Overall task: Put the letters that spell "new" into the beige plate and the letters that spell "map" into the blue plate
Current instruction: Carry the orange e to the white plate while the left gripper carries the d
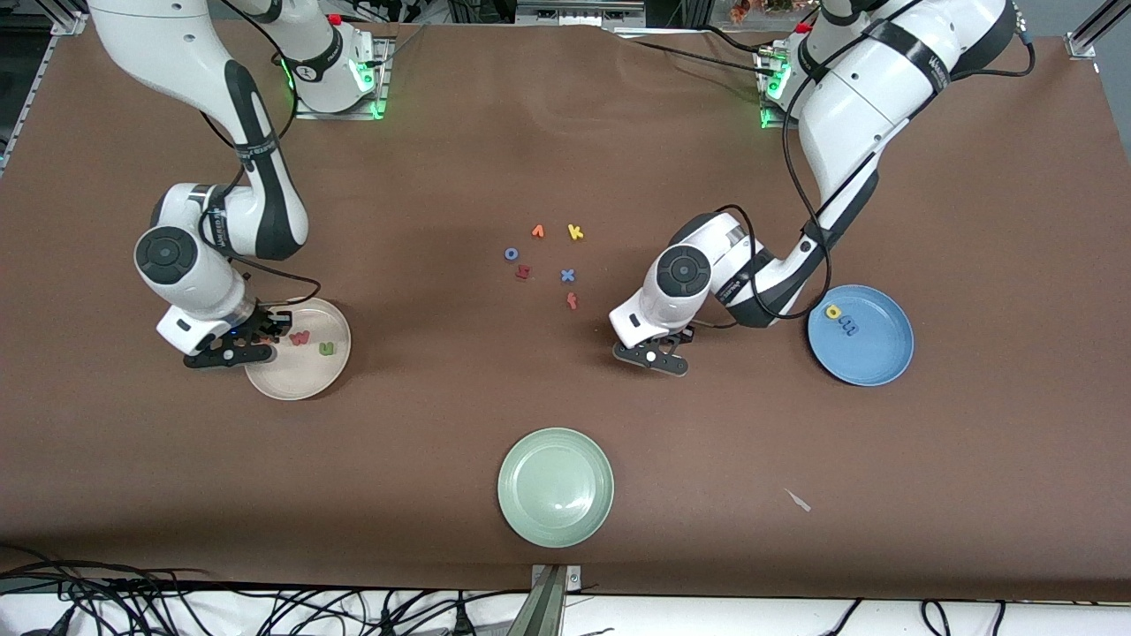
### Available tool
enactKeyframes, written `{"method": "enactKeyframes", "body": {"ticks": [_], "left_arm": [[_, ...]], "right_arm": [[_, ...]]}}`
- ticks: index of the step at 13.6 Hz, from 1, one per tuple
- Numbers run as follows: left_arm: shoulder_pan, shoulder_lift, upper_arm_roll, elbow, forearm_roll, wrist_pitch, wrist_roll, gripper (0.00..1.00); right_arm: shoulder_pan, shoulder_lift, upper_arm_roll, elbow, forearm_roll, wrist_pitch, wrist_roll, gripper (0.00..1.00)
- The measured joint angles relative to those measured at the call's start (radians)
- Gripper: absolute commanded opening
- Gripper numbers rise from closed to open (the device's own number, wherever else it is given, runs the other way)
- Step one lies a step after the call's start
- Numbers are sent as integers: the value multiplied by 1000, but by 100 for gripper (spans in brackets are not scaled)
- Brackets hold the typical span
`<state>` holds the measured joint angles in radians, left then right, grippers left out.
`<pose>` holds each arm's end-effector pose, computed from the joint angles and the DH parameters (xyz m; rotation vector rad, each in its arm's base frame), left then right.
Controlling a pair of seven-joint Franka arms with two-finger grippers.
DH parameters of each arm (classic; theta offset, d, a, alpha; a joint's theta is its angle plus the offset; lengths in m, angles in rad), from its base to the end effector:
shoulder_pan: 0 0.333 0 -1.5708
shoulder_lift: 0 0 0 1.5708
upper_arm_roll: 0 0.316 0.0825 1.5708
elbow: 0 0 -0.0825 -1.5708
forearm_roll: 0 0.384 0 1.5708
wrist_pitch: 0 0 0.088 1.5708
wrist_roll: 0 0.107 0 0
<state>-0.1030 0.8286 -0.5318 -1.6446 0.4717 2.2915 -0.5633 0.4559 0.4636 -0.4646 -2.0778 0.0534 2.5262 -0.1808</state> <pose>0.5734 -0.3596 0.1738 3.0979 -0.4062 -0.0871 0.5920 -0.0016 0.2279 2.9580 0.2595 0.0295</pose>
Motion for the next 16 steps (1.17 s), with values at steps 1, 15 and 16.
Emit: {"method": "enactKeyframes", "body": {"ticks": [1,15,16], "left_arm": [[0,0,0,0,0,0,0,12],[478,-107,-144,49,-5,-600,720,9],[504,-107,-133,43,-1,-606,775,14]], "right_arm": [[-19,0,0,0,33,2,-23,49],[-13,-53,37,273,129,-390,58,83],[-8,-74,37,299,129,-442,72,89]]}}
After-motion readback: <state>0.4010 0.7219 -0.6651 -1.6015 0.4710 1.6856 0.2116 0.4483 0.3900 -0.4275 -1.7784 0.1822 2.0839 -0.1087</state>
